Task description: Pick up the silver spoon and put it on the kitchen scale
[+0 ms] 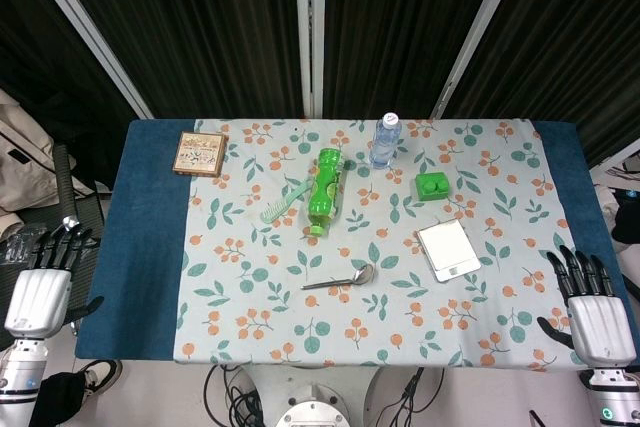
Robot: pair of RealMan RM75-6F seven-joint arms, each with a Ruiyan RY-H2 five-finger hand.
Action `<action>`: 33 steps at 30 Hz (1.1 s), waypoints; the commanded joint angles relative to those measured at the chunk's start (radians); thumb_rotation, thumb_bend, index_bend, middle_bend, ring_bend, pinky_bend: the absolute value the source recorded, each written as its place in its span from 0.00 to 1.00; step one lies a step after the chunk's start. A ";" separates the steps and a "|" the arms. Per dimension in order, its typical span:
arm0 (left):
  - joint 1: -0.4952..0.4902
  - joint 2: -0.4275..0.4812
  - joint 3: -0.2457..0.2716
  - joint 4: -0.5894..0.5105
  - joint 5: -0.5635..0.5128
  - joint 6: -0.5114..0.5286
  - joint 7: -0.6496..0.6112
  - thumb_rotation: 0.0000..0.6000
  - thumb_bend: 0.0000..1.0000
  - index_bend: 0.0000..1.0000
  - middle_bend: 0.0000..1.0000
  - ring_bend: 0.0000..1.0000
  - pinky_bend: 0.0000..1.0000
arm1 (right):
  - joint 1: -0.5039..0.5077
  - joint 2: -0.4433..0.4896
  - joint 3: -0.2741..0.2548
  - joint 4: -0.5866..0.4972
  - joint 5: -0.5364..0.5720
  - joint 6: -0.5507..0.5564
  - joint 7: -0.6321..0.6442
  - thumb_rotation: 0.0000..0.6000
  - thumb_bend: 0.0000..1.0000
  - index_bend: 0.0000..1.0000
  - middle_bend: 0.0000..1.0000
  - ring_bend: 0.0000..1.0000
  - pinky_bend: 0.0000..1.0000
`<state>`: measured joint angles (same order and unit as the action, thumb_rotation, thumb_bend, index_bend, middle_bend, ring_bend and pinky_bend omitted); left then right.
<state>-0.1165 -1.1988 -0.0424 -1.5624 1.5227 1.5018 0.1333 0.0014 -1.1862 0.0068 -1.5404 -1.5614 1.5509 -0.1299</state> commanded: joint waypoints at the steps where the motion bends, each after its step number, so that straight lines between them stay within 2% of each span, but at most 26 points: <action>1: -0.001 -0.002 0.000 0.002 0.001 0.000 -0.002 1.00 0.03 0.03 0.03 0.00 0.00 | 0.000 0.001 0.002 -0.001 0.002 -0.001 0.001 1.00 0.04 0.00 0.00 0.00 0.00; 14: -0.002 -0.013 0.005 0.009 0.008 -0.003 -0.010 1.00 0.03 0.03 0.03 0.00 0.00 | 0.011 0.003 -0.006 0.003 -0.013 -0.025 -0.002 1.00 0.06 0.00 0.00 0.00 0.00; 18: -0.002 -0.013 0.006 0.015 0.005 -0.007 -0.008 1.00 0.03 0.03 0.03 0.00 0.00 | 0.020 0.011 -0.016 -0.015 -0.027 -0.045 -0.021 1.00 0.34 0.00 0.00 0.00 0.00; 19: -0.002 -0.013 0.007 0.016 0.005 -0.009 -0.009 1.00 0.03 0.03 0.03 0.00 0.00 | 0.024 0.013 -0.019 -0.020 -0.032 -0.052 -0.025 1.00 0.39 0.00 0.00 0.00 0.00; 21: -0.003 -0.016 0.008 0.022 0.005 -0.012 -0.011 1.00 0.03 0.03 0.03 0.00 0.00 | 0.036 0.017 -0.024 -0.030 -0.044 -0.069 -0.033 1.00 0.42 0.00 0.00 0.00 0.00; 23: -0.001 -0.020 0.011 0.028 0.004 -0.013 -0.011 1.00 0.03 0.03 0.03 0.00 0.00 | 0.047 0.017 -0.026 -0.034 -0.057 -0.082 -0.043 1.00 0.43 0.00 0.03 0.00 0.00; 27: 0.006 -0.029 0.025 0.031 0.012 -0.014 -0.005 1.00 0.03 0.03 0.03 0.00 0.00 | 0.080 0.014 -0.036 -0.047 -0.073 -0.139 -0.068 1.00 0.45 0.00 0.17 0.00 0.00; 31: 0.014 -0.037 0.032 0.035 0.016 -0.006 -0.007 1.00 0.03 0.03 0.03 0.00 0.00 | 0.116 0.002 -0.037 -0.056 -0.062 -0.207 -0.084 1.00 0.40 0.00 0.30 0.00 0.00; 33: 0.018 -0.041 0.034 0.038 0.015 -0.003 -0.014 1.00 0.03 0.03 0.03 0.00 0.00 | 0.131 -0.015 -0.034 -0.048 -0.053 -0.234 -0.077 1.00 0.39 0.00 0.33 0.00 0.00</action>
<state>-0.1001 -1.2384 -0.0096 -1.5260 1.5378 1.4975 0.1216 0.1164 -1.1872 -0.0281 -1.5906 -1.6224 1.3368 -0.2062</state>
